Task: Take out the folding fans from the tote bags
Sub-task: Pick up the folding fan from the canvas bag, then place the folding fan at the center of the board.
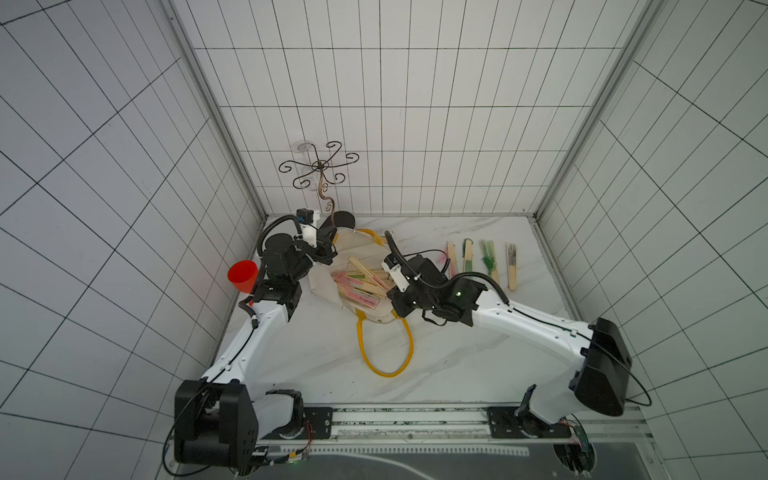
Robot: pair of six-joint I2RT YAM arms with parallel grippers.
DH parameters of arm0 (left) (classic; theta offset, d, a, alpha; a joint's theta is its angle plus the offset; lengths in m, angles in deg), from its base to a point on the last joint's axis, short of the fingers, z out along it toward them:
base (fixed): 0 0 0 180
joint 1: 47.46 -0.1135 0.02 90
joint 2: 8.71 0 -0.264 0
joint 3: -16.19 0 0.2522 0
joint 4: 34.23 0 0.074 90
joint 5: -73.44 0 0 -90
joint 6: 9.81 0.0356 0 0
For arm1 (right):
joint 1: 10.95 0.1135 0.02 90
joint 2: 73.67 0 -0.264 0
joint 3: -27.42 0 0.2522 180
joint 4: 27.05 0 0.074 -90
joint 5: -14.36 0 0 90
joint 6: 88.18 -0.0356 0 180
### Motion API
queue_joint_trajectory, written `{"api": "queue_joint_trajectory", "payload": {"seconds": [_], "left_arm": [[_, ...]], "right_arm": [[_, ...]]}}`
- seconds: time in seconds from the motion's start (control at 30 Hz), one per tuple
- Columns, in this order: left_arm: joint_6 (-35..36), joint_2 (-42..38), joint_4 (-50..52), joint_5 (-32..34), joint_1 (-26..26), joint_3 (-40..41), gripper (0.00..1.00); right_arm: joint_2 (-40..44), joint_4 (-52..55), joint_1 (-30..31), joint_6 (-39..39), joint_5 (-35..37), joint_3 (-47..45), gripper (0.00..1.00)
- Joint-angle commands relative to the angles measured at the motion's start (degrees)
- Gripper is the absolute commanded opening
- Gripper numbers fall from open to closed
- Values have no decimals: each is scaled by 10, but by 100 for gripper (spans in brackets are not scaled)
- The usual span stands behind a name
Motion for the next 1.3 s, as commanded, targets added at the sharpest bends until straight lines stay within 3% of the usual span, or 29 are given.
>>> {"api": "queue_joint_trajectory", "payload": {"seconds": [0.0,0.37,0.73,0.93,1.27], "left_arm": [[-10,-10,-33,18,-4,-22,0],[-17,-3,-27,45,-4,-23,0],[-16,1,-21,44,-4,-27,0],[-20,-3,-21,33,-4,-29,0],[-26,-8,-26,21,-4,-27,0]], "right_arm": [[34,40,4,-23,23,-43,6],[176,122,-2,-40,94,-56,3],[290,144,-72,-41,99,-67,0],[217,99,-159,-43,79,-97,0],[-2,-91,-215,-27,43,-96,1]]}}
